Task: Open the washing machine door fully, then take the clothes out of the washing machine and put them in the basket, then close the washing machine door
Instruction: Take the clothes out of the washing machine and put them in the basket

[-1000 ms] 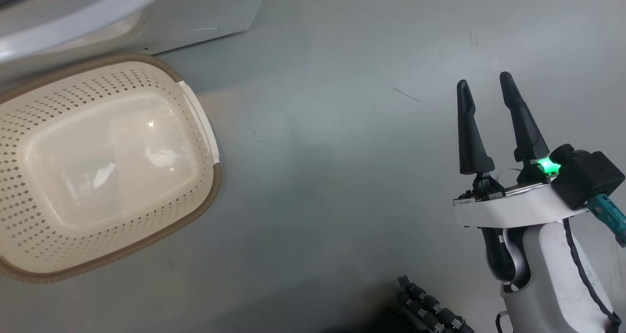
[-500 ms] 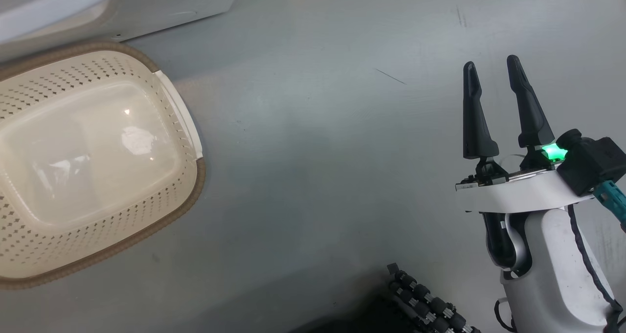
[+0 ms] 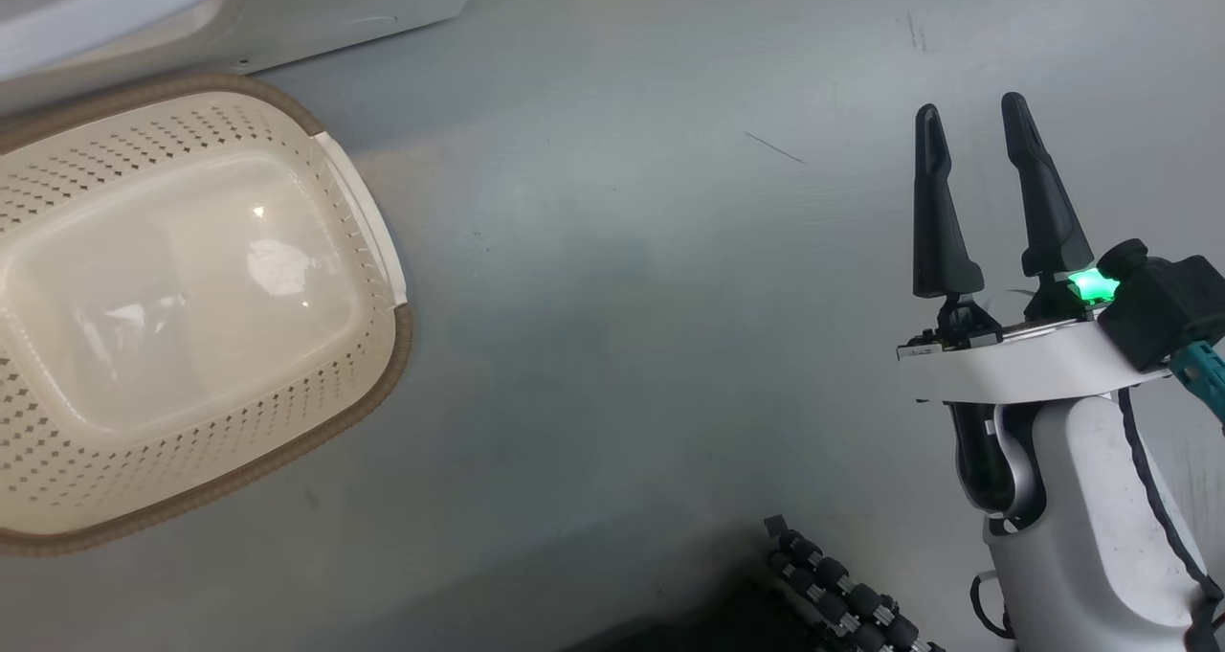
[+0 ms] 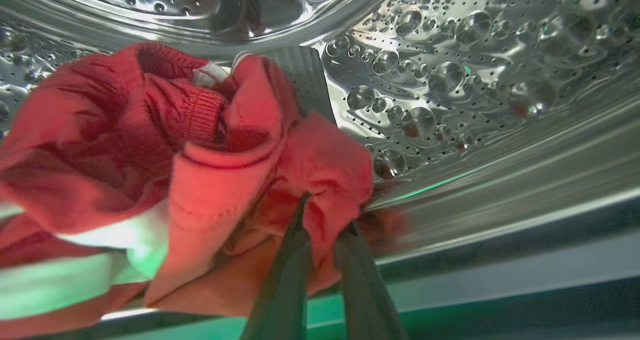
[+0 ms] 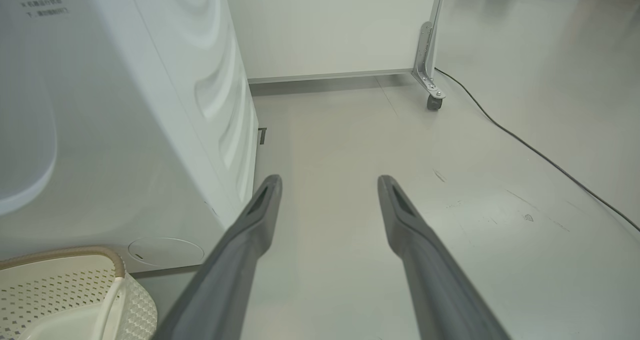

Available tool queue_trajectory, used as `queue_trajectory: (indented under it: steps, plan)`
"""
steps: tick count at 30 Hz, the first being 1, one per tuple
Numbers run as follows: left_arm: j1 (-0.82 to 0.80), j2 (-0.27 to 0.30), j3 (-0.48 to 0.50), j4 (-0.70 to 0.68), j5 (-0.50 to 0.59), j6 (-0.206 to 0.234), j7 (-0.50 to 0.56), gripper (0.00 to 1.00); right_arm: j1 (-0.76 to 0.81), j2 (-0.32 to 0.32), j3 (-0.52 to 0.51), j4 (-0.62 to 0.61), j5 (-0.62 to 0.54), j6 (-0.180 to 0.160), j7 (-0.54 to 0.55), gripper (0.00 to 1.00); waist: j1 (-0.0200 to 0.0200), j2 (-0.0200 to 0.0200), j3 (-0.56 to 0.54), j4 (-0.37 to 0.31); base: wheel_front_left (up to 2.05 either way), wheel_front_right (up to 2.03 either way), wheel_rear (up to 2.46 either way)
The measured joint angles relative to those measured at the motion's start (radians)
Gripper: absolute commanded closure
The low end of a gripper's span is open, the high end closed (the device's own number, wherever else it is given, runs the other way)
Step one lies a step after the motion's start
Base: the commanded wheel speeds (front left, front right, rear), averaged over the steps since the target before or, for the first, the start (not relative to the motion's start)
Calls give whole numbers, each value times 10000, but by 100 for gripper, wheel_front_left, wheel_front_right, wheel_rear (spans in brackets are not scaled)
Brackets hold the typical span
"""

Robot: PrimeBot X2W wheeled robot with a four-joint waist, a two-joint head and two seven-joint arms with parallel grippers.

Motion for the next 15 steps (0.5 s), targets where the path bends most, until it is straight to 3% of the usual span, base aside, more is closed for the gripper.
queue_trajectory:
  steps: [15]
  plan:
    - [-64, -594, -138, -140, 6, -98, -1394, 100, 0, -4, -633, 15, -568, -61, 0, 0, -1, 0, -157, 661, 0, 0, 0]
